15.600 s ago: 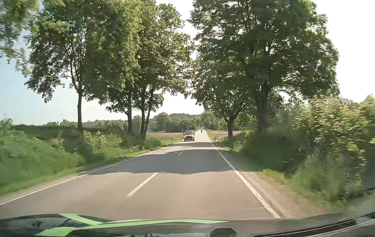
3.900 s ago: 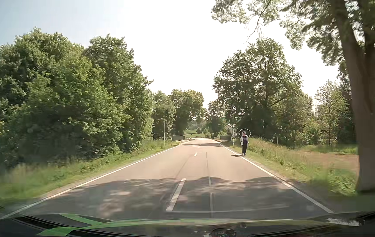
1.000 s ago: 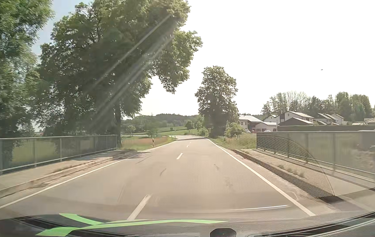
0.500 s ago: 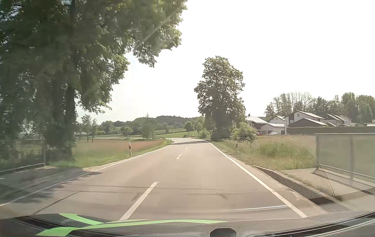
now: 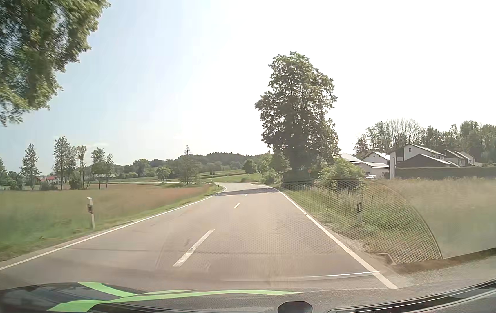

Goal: Follow the waypoints while adhering to traffic rules and regulations

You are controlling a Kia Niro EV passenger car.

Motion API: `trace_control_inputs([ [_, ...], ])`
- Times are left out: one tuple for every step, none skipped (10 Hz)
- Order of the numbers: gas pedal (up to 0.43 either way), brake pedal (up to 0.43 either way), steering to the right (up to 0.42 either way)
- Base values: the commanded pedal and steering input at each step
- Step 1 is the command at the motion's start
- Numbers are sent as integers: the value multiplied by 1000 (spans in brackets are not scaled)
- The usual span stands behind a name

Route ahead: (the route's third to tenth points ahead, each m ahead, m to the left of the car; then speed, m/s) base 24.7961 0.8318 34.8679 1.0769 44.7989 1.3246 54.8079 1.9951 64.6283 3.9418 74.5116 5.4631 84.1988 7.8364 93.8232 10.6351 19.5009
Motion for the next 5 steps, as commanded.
trace_control_inputs([
  [0, 0, 0],
  [0, 0, 0],
  [0, 0, 0],
  [0, 0, -1],
  [0, 0, 0],
])
